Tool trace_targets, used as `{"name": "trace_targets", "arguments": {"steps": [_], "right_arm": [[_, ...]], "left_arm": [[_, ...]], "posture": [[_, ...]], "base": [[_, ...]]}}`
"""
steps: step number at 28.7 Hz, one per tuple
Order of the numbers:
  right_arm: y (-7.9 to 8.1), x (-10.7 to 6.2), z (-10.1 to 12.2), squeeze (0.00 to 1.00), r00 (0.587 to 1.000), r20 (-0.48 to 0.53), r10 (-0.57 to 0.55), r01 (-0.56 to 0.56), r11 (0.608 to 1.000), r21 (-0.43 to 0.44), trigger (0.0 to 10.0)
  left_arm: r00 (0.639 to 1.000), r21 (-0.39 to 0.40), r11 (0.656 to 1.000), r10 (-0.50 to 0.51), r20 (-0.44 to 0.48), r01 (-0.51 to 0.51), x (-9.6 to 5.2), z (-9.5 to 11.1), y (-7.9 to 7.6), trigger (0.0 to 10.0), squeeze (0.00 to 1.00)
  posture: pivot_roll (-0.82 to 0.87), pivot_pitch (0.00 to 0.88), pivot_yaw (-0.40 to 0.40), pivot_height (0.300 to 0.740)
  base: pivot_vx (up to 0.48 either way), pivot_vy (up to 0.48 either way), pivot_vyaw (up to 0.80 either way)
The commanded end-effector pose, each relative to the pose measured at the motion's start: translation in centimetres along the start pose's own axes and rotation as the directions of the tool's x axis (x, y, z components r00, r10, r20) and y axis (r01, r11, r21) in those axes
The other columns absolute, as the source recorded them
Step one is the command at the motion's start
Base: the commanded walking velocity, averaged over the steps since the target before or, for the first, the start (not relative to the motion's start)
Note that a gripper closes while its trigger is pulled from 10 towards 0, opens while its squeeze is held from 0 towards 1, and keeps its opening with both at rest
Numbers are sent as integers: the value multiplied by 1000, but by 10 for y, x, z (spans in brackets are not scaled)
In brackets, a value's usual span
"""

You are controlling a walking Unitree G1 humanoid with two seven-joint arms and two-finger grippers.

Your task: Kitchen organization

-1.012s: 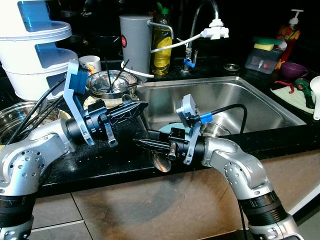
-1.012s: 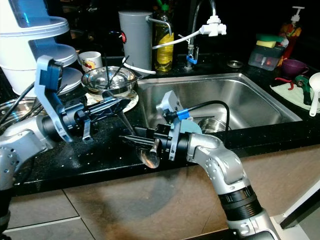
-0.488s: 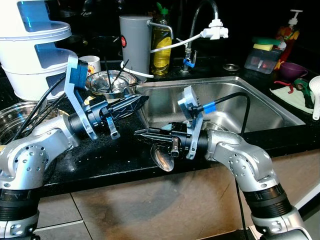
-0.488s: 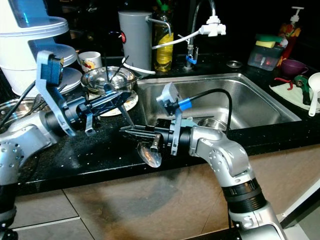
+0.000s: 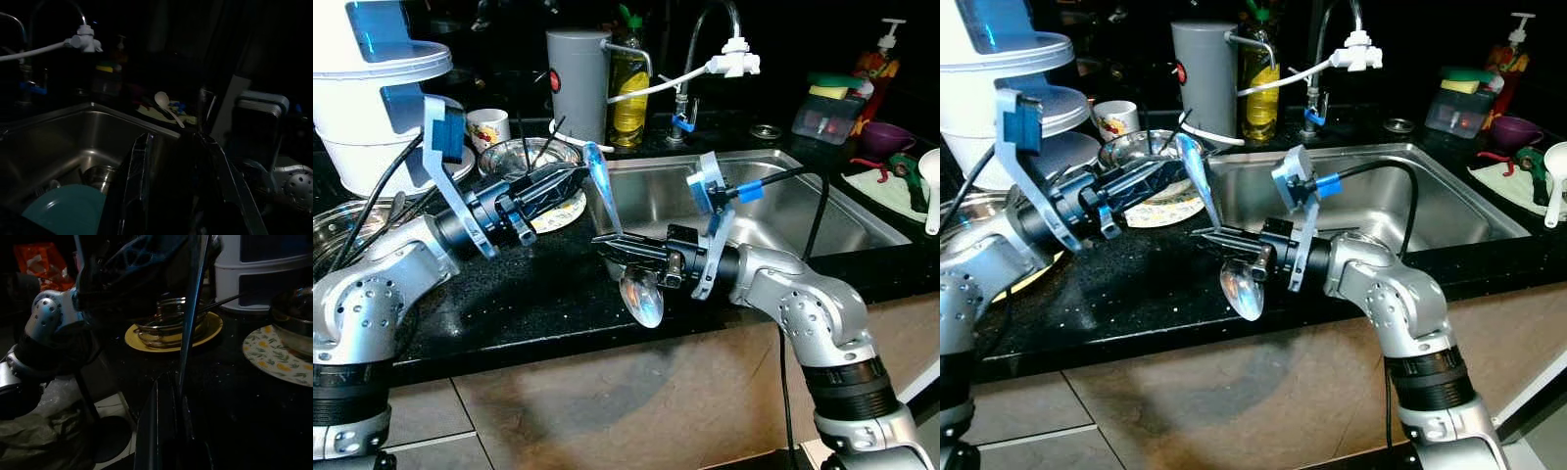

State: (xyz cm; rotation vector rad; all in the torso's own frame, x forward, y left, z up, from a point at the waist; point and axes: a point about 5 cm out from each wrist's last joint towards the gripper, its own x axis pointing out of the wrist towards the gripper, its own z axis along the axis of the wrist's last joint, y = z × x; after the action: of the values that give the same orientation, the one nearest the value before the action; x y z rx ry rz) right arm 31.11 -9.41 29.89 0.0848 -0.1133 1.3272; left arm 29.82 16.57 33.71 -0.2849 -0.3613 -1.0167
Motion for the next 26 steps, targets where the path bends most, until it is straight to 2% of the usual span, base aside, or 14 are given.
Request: {"name": "trace_targets", "arguments": {"steps": [1,5,7,8,9,10,12,13,14,15,16,17,22,26], "right_arm": [[-7,-4,13,0,998,27,-50,51,998,-43,0],[-28,-15,27,0,977,81,-197,203,977,-66,0],[-43,-24,38,0,942,128,-309,320,944,-76,0],[-54,-29,44,0,905,160,-395,412,906,-93,0],[-54,-29,44,0,905,160,-395,412,906,-93,0],[-65,-31,45,0,859,181,-478,502,856,-125,0],[-70,-32,45,0,838,188,-512,539,830,-140,0],[-76,-31,42,0,814,188,-549,577,802,-155,1255],[-76,-31,42,0,814,188,-549,577,802,-155,1255],[-82,-29,37,0,790,189,-583,612,772,-175,1569],[-90,-26,29,0,766,180,-617,642,742,-192,4784],[-98,-21,14,0,736,146,-661,675,699,-236,10000],[-103,-15,0,0,726,111,-679,676,675,-296,10000],[-106,-8,-17,0,704,86,-705,686,643,-341,10000]], "left_arm": [[1000,23,999,25,0,-25,-1,2,2,10000,0],[989,44,989,137,54,-139,-7,10,15,10000,0],[981,93,977,190,35,-193,-14,12,22,10000,0],[978,124,970,210,16,-210,-16,10,24,10000,0],[978,124,970,210,16,-210,-16,10,24,10000,0],[975,122,968,221,-11,-218,-14,5,25,10000,0],[973,113,968,229,-28,-225,-12,1,25,10000,0],[973,125,968,226,-43,-219,-8,-4,23,10000,0],[973,125,968,226,-43,-219,-8,-4,23,10000,0],[972,134,967,227,-57,-217,-1,-10,22,10000,0],[971,178,961,227,-75,-211,8,-19,21,10000,0],[957,253,945,248,-150,-206,22,-40,21,10000,0],[929,382,905,288,-234,-185,34,-61,21,10000,0],[930,428,898,241,-277,-105,52,-79,9,10000,0]], "posture": [[34,124,-39,740],[31,123,-38,740],[31,123,-38,740],[31,123,-38,740],[31,123,-38,740],[28,125,-38,740],[28,125,-38,740],[28,125,-38,740],[28,125,-38,740],[23,128,-32,740],[23,128,-32,740],[27,134,-33,740],[37,146,-39,740],[52,175,-37,740]], "base": [[0,0,0],[0,0,0],[0,0,0],[0,0,0],[0,0,0],[0,0,0],[0,0,0],[0,0,0],[0,0,0],[0,0,0],[0,0,0],[0,0,0],[0,0,0],[0,0,0]]}}
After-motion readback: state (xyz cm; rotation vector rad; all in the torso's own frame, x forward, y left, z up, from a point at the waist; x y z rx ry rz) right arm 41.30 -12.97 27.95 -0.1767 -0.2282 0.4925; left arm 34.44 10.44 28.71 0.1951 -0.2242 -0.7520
